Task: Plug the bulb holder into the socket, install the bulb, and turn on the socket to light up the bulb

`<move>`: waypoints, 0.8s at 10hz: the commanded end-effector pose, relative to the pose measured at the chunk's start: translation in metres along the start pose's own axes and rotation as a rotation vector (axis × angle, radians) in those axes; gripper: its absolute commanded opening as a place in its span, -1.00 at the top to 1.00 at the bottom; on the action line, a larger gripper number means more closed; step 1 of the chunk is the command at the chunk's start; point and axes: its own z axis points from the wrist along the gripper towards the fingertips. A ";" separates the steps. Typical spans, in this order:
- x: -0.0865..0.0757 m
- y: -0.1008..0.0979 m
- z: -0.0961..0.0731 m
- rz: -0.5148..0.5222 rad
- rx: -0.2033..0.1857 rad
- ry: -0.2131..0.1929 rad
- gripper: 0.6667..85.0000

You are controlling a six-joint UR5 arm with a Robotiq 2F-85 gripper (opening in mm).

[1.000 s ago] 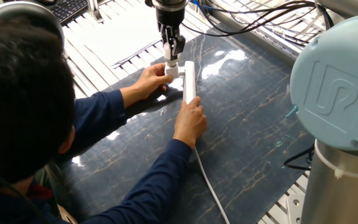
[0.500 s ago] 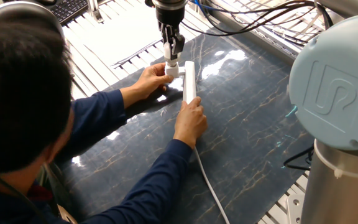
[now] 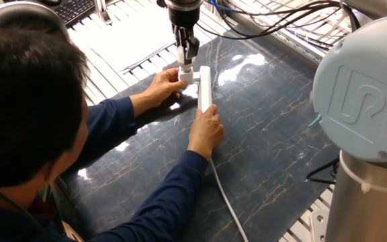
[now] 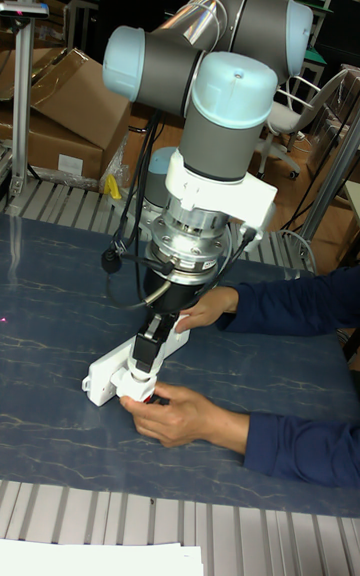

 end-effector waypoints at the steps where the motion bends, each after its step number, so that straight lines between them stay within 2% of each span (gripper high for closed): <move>1: -0.003 0.002 0.000 0.041 -0.009 -0.013 0.99; 8: -0.003 0.009 0.000 0.158 -0.044 -0.018 0.99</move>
